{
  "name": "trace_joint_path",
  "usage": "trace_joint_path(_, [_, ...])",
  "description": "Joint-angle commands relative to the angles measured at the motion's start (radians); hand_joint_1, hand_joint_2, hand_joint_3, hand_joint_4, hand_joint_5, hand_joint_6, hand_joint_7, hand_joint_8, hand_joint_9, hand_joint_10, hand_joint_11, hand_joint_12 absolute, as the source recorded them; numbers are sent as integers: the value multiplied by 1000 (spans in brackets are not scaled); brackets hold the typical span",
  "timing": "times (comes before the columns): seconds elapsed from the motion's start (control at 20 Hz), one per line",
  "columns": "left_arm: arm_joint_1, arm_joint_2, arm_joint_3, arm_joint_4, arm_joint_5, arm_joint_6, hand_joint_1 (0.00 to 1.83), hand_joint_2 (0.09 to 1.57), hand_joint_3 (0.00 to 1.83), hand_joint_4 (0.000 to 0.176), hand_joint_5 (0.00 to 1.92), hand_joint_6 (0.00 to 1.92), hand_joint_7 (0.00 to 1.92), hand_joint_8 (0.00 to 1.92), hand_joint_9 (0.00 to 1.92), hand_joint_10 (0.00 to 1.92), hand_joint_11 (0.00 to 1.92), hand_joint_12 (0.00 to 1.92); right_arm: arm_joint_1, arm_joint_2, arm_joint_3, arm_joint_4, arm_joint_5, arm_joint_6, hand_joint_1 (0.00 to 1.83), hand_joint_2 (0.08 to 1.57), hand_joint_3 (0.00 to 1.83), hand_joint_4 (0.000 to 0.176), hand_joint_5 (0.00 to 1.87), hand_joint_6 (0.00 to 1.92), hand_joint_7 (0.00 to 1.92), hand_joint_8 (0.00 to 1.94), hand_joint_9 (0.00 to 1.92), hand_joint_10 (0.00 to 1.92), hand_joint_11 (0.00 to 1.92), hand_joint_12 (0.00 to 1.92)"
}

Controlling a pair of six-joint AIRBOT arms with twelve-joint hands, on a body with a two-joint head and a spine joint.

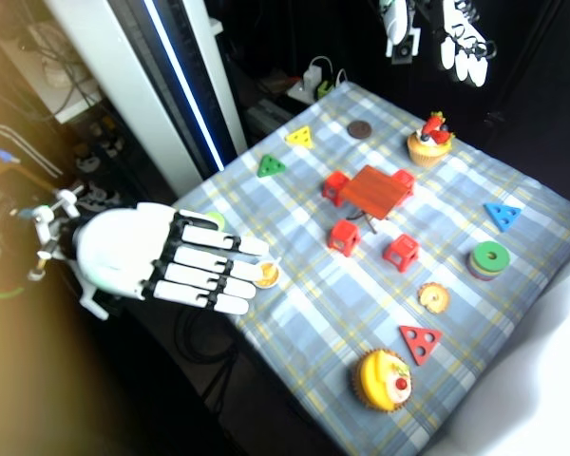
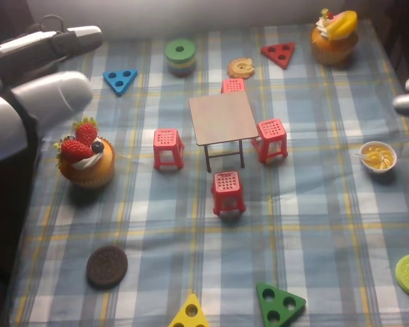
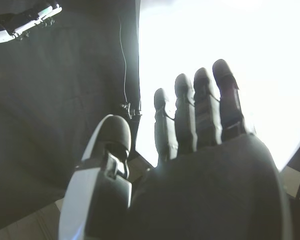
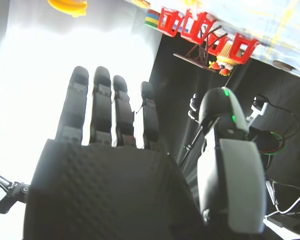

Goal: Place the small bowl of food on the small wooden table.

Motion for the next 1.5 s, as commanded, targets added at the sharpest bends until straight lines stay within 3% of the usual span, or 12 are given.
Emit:
trace_joint_path(0.0, [-12,-1,1,5,-121,-9,22,1155,4,132,359,2,218,2,125,6,0,251,9,4,7,21,119,1,881,1126,8,0,541,10,483,9,403,18,184,528])
trace_joint_path(0.1, [-12,-1,2,5,-126,-9,64,1158,1,115,386,8,218,4,125,3,0,231,9,4,7,21,119,1,879,1117,1,0,546,9,477,4,390,9,171,521])
trace_joint_path(0.3, [-12,-5,4,4,-116,-9,62,1159,0,127,375,1,239,4,161,8,0,285,13,-10,15,21,112,1,857,1081,0,0,512,0,481,0,468,3,359,437])
trace_joint_path(0.45, [-13,-12,9,1,-106,-9,109,1182,3,105,395,5,233,3,153,1,0,238,84,-44,51,-25,30,14,856,1062,2,0,403,0,464,0,465,1,319,475])
trace_joint_path(0.55, [-13,-12,9,-2,-105,-9,152,1195,1,102,430,3,248,1,154,0,0,323,135,-72,87,-79,-40,52,876,1003,0,9,451,6,506,6,461,0,244,455])
trace_joint_path(0.6, [-13,-12,9,-2,-103,-9,158,1201,3,103,422,0,243,0,150,0,0,332,161,-88,108,-107,-77,74,918,995,0,0,461,6,507,3,451,0,205,437])
trace_joint_path(0.75, [-13,-15,12,-2,-98,-9,154,1202,0,101,432,2,252,2,156,4,0,355,217,-124,146,-160,-163,86,805,939,2,0,513,1,520,0,481,1,221,611])
trace_joint_path(1.05, [-14,-19,17,0,-85,-9,130,1211,0,129,386,1,244,4,159,5,0,306,285,-159,186,-234,-270,97,795,977,0,0,507,0,529,0,534,0,171,921])
trace_joint_path(1.1, [-15,-19,18,1,-83,-9,131,1211,0,130,384,0,250,5,156,3,0,309,290,-162,189,-239,-280,97,803,979,0,0,510,0,538,0,542,1,163,970])
trace_joint_path(1.25, [-15,-20,18,1,-84,-9,156,1215,1,103,408,7,261,5,153,0,0,299,297,-164,199,-244,-305,97,771,971,0,0,513,0,526,0,525,0,135,972])
trace_joint_path(1.35, [-15,-21,18,1,-84,-10,148,1218,2,114,396,1,248,1,160,2,0,309,298,-164,204,-244,-324,97,771,965,0,0,529,4,555,4,546,4,151,919])
trace_joint_path(1.45, [-15,-21,17,0,-84,-11,178,1218,0,110,396,1,246,1,164,2,0,344,298,-164,208,-244,-337,97,852,977,0,0,565,4,642,11,599,12,162,952])
